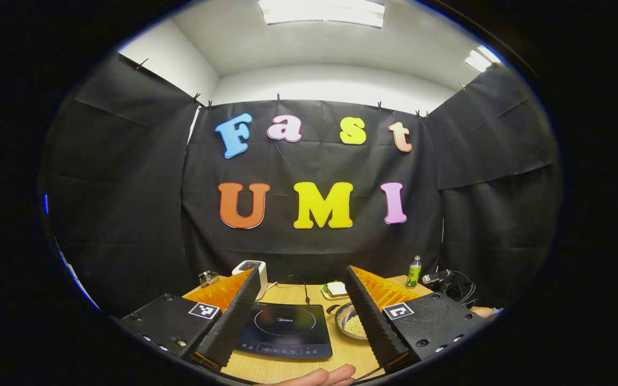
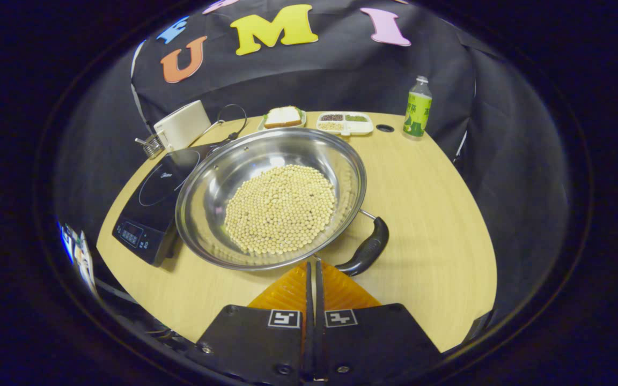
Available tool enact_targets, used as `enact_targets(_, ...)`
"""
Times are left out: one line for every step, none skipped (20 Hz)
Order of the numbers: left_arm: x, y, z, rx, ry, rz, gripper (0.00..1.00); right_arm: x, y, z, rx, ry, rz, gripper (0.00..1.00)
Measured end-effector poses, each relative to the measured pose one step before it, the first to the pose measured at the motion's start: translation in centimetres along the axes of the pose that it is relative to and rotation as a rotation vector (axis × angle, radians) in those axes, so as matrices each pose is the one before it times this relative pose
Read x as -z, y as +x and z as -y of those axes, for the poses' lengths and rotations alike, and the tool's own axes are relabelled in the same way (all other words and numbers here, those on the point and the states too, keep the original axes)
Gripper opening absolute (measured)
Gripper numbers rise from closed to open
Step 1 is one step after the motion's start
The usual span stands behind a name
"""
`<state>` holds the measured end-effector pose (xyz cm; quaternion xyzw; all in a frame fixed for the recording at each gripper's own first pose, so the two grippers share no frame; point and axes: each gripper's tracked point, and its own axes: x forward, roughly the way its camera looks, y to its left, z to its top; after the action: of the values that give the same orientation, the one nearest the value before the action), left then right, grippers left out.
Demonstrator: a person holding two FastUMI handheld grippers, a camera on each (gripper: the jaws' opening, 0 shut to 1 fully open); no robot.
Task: First push the handle of the pot to place it horizontally, then grasp the pot with both hands and set it on the induction cooktop.
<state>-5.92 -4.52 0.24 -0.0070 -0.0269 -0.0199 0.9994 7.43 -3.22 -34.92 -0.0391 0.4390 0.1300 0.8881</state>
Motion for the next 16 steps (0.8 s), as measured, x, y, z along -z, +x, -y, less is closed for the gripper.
enact_targets(0.015, -0.125, -0.101, -0.00533, 0.00198, 0.00360, 0.95, -0.131, 0.210, 0.781, 0.00906, -0.01992, 0.00838, 0.04)
enact_targets(0.189, -0.044, -0.201, -0.00770, 0.00032, -0.00037, 0.95, -0.161, 0.272, 0.615, 0.00522, -0.01016, 0.00207, 0.04)
enact_targets(0.104, -0.058, -0.022, -0.00602, -0.00085, -0.00110, 0.94, -0.175, 0.181, 0.645, 0.00643, -0.01095, 0.00320, 0.04)
enact_targets(0.097, 0.118, 0.020, -0.00449, -0.00070, 0.00141, 0.94, -0.295, 0.162, 0.588, 0.00769, -0.01244, 0.00535, 0.04)
enact_targets(0.028, 0.113, 0.108, -0.00191, 0.00063, 0.00196, 0.95, -0.267, 0.276, 0.583, 0.00791, -0.00710, 0.00574, 0.00)
enact_targets(-0.088, -0.005, 0.165, -0.00260, 0.00181, 0.00100, 0.95, -0.240, 0.220, 0.501, 0.00641, -0.00485, 0.00473, 0.00)
enact_targets(0.039, 0.065, 0.120, -0.00189, 0.00266, 0.00107, 0.95, -0.138, 0.344, 0.463, 0.00575, -0.00242, 0.00430, 0.04)
enact_targets(0.004, 0.172, 0.079, 0.00052, 0.00235, 0.00162, 0.95, -0.038, 0.347, 0.384, 0.00737, -0.00769, -0.00473, 0.04)
enact_targets(0.086, 0.076, 0.142, 0.00272, 0.00253, -0.00045, 0.95, 0.089, 0.338, 0.522, 0.01115, -0.00458, -0.00767, 0.04)
enact_targets(0.264, 0.196, 0.324, 0.00452, 0.00171, -0.00051, 0.95, -0.215, 0.241, 0.218, 0.00021, -0.00579, 0.00740, 0.01)
enact_targets(0.238, 0.168, 0.281, 0.00604, 0.00154, -0.00217, 0.95, -0.153, 0.344, 0.172, -0.00034, -0.00366, 0.00384, 0.04)
enact_targets(0.219, -0.007, 0.224, 0.00478, 0.00296, -0.00278, 0.95, -0.281, 0.252, 0.321, 0.00516, 0.00126, 0.00394, 0.01)
enact_targets(0.155, 0.162, 0.159, 0.00320, 0.00392, -0.00345, 0.95, -0.146, 0.185, 0.325, 0.00455, -0.00278, 0.00338, 0.04)
enact_targets(0.149, 0.246, 0.183, 0.00362, 0.00383, -0.00233, 0.95, -0.235, 0.231, 0.291, 0.00396, -0.00249, 0.00327, 0.04)
enact_targets(0.178, 0.170, 0.150, 0.00238, 0.00354, -0.00271, 0.95, -0.165, 0.254, 0.225, 0.00346, -0.00364, 0.00406, 0.04)
enact_targets(0.321, 0.223, 0.094, 0.00182, 0.00234, -0.00422, 0.95, -0.320, 0.258, 0.317, 0.00460, -0.00483, 0.00633, 0.04)
